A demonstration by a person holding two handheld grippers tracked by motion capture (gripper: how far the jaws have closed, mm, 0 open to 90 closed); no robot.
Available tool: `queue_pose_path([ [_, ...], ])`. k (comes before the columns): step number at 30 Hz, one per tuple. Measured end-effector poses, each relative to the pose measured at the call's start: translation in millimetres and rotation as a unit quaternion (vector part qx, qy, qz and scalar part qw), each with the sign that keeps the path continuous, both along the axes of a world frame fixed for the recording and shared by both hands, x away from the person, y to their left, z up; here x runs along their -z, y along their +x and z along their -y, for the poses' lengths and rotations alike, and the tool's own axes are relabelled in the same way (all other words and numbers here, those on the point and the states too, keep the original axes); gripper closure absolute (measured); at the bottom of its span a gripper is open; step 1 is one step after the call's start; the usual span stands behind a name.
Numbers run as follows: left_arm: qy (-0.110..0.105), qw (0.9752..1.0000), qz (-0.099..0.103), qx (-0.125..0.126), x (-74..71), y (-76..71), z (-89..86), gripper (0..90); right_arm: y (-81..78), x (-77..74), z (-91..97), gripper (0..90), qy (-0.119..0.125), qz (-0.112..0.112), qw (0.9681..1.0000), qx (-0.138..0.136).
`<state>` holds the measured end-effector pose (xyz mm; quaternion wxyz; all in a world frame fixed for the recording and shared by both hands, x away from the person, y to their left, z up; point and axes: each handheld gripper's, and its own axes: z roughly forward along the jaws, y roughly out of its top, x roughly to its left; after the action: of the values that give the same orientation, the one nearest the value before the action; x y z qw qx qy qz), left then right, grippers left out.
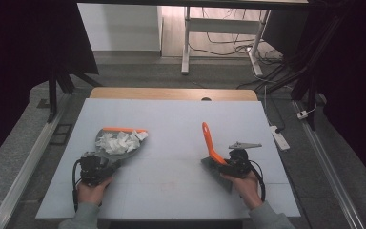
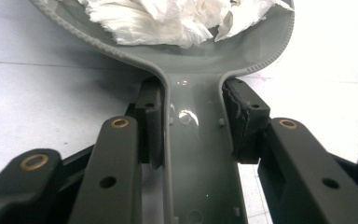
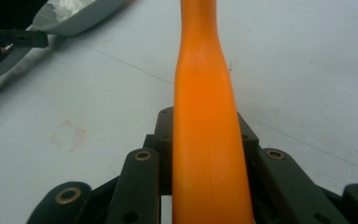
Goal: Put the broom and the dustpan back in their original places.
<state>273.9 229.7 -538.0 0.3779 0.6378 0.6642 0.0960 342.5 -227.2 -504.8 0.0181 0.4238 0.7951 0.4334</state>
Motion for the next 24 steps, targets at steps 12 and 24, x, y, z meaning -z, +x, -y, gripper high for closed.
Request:
queue_pose_path([
  [12,0.005,0.9999,-0.004,0.013,3.9,2.0,3.6,50.7,10.3,8.0,6.0,70.8,-0.028,0.003,0.9993,0.025],
  [24,0.014,0.9994,0.015,0.03,-4.9,-4.2,0.3,34.7,12.0,8.7,8.1,65.9,-0.042,0.015,0.9986,0.029],
])
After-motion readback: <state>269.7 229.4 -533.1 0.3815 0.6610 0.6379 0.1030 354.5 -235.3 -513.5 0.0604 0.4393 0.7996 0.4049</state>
